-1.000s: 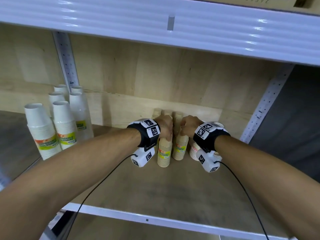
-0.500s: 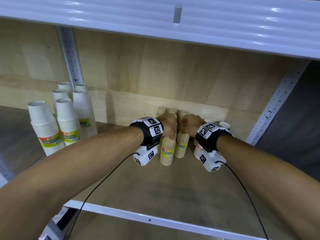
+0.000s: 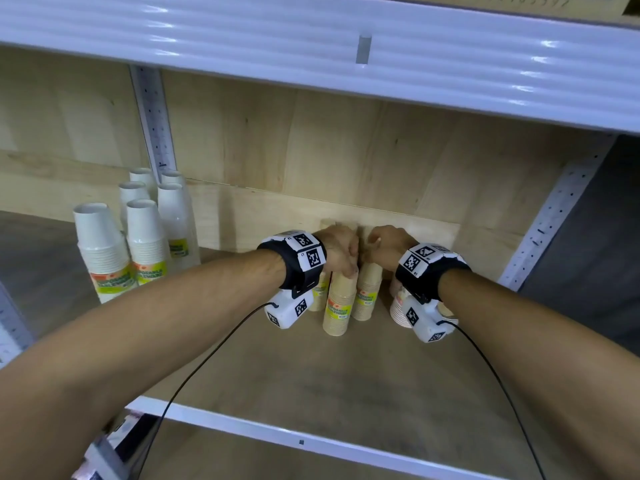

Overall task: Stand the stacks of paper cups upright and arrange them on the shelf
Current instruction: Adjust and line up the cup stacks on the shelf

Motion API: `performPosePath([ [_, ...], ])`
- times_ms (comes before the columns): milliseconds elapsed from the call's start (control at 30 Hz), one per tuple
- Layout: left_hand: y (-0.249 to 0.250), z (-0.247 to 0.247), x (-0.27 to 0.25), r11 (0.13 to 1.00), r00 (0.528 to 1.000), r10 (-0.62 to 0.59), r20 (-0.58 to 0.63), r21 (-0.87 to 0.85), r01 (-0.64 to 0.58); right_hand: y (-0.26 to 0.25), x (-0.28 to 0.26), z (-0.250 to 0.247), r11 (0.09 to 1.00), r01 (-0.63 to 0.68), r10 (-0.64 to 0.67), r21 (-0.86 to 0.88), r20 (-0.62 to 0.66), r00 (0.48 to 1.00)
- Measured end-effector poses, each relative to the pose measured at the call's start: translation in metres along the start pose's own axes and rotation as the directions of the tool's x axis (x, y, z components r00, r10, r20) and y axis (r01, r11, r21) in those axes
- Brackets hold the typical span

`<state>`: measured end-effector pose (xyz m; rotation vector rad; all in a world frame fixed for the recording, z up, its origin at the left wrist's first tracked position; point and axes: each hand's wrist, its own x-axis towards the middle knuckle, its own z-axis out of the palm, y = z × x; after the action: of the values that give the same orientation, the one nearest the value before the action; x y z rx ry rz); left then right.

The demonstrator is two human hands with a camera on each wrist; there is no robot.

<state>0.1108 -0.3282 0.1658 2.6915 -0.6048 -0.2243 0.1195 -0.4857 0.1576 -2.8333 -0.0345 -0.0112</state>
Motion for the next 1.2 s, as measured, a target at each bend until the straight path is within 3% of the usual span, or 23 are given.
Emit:
performPosePath([
  [333, -0.024, -0.081, -0.043, 0.991, 0.987, -0.068, -0.147, 0.103, 0.083, -0.061, 0.005, -0.025, 0.989, 0.138, -0.141, -0.047, -0.075, 0.987],
  [533, -0.065, -0.142, -0.089, 0.967, 0.945, -0.172, -0.28, 0.137, 0.217, -0.135, 0.007, -0.021, 0.961, 0.277, -0.275, 0.005, -0.092, 0.957],
  [667, -0.097, -0.169, -0.127, 0.935, 0.899, -0.254, -0.358, 0.147, 0.323, -0.19, -0.002, -0.018, 0.911, 0.408, -0.402, 0.053, -0.102, 0.91],
  [867, -0.141, -0.184, -0.181, 0.885, 0.837, -0.388, -0.386, 0.099, 0.456, -0.257, -0.02, -0.005, 0.821, 0.552, -0.538, 0.147, -0.123, 0.834],
  [1200, -0.193, -0.165, -0.227, 0.819, 0.769, -0.552, -0.321, -0.039, 0.572, -0.31, -0.037, 0.029, 0.768, 0.613, -0.615, 0.186, -0.051, 0.787],
])
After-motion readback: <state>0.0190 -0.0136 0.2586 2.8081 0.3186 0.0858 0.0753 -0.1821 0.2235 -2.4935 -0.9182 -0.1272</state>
